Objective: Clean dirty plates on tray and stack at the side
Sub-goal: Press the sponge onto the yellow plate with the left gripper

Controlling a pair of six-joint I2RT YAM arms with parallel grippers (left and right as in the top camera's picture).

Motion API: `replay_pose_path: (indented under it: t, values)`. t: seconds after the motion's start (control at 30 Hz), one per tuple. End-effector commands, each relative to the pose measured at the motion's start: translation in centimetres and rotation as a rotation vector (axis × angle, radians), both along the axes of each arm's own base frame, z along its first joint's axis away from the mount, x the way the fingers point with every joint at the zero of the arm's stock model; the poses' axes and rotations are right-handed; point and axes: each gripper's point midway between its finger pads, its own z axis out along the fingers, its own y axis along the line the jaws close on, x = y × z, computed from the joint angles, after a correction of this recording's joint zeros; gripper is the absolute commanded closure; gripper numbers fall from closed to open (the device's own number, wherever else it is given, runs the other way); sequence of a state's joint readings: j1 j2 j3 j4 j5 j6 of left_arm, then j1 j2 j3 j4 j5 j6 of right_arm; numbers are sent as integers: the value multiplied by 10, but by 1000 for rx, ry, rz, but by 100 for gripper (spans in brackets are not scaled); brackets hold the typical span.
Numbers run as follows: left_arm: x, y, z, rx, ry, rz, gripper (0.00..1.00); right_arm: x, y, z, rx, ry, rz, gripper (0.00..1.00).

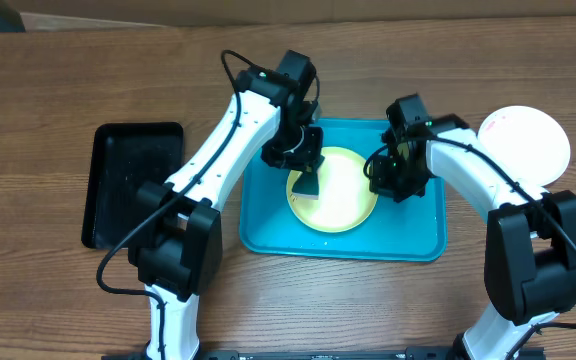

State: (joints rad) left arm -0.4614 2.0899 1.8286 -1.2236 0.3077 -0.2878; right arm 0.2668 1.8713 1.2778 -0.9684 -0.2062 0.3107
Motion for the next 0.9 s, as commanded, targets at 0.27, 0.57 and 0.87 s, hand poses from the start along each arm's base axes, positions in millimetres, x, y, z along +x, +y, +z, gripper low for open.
replay_pose_path:
  t: [0.27,0.57,0.87]
  values:
    - [9,-13,1,-51,4,182,96,22,1,20,-62,-80,-40,96]
    - [-1,-39,-38,-81,-17,175,96,15,25,16,-21,-79,16,96]
    - [-2,-27,-50,-20,-24,195,96,16,12,-1,-44,-61,-18,96]
